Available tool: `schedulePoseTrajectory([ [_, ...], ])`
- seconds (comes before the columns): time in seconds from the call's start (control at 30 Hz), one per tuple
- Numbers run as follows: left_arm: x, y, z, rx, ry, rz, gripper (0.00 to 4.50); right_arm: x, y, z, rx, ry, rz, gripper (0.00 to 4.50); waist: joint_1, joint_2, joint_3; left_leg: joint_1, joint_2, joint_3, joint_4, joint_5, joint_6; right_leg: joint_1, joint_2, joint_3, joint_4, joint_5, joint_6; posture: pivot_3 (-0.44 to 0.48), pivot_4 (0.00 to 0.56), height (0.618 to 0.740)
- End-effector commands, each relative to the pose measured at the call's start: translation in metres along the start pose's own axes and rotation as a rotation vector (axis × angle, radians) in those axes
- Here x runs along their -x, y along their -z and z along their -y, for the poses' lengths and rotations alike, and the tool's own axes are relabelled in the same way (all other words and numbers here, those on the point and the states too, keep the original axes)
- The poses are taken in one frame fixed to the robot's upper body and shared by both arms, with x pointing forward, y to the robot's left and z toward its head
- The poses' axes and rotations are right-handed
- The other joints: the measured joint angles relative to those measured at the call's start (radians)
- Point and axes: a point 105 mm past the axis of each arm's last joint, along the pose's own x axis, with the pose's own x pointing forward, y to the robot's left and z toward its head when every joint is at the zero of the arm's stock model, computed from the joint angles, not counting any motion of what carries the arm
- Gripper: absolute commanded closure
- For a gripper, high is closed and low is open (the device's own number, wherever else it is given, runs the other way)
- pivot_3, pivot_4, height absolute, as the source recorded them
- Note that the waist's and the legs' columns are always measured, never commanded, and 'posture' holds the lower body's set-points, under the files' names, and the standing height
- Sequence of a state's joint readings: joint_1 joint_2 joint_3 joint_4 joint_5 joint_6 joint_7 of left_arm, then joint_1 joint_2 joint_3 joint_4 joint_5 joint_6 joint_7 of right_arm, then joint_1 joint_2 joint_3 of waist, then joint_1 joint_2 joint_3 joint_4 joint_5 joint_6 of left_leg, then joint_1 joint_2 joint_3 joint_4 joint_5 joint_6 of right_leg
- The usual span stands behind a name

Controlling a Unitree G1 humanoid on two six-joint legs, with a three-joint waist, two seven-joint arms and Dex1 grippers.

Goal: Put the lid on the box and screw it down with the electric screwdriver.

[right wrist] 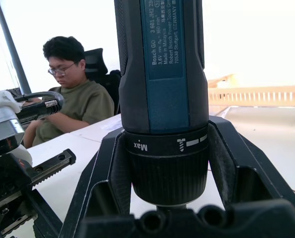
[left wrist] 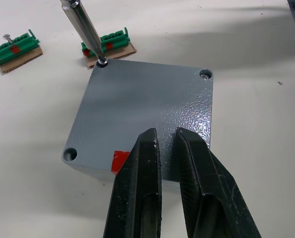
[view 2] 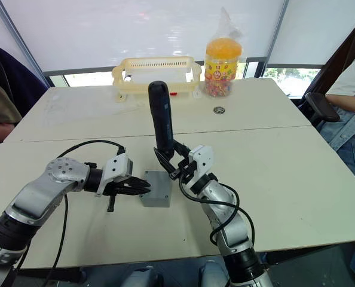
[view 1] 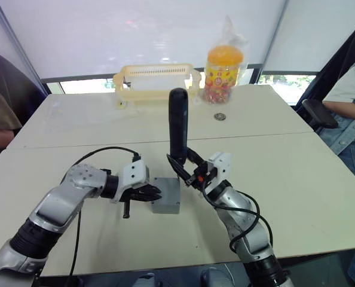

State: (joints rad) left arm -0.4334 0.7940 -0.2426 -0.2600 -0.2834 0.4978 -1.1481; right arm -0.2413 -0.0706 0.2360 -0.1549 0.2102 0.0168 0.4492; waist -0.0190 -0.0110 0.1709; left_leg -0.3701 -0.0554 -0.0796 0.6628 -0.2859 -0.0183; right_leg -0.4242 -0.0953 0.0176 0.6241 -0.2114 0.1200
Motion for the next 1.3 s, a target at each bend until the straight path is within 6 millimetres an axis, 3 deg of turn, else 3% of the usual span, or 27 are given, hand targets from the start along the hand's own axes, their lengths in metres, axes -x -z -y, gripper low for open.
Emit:
schedulePoseTrajectory([
  [0.03,-0.005,0.012,0.005,0.026,0.014,-0.056,3.94,0.003,0.025,-0.005,-0.029,-0.006,-0.092,2.76,0.0,0.0,0.0,0.0,0.0,0.0,0.0,0.0,0.0,0.0,0.0,0.0,0.0,0.0,0.0,0.0,0.15,0.74],
  [0.9,-0.002,0.012,0.004,0.027,-0.003,-0.055,3.94,0.01,0.051,0.002,0.009,0.017,-0.147,2.76,-0.001,0.0,-0.004,0.003,0.001,-0.001,0.0,0.0,0.0,0.003,0.0,0.0,0.0,-0.002,-0.003,0.0,0.15,0.74],
  [1.1,-0.002,0.012,0.004,0.026,-0.002,-0.057,3.94,0.011,0.055,0.004,0.004,0.031,-0.149,2.76,0.0,-0.002,-0.006,0.02,0.002,-0.001,-0.012,0.0,0.001,0.018,0.0,0.0,-0.01,-0.008,-0.002,0.0,0.15,0.74],
  [1.3,-0.002,0.013,0.004,0.027,-0.002,-0.057,3.94,0.009,0.054,0.004,-0.026,0.06,-0.131,2.76,0.0,-0.002,-0.006,0.02,0.002,-0.002,-0.013,0.0,0.001,0.018,0.0,0.0,-0.01,-0.008,-0.004,0.0,0.15,0.74],
])
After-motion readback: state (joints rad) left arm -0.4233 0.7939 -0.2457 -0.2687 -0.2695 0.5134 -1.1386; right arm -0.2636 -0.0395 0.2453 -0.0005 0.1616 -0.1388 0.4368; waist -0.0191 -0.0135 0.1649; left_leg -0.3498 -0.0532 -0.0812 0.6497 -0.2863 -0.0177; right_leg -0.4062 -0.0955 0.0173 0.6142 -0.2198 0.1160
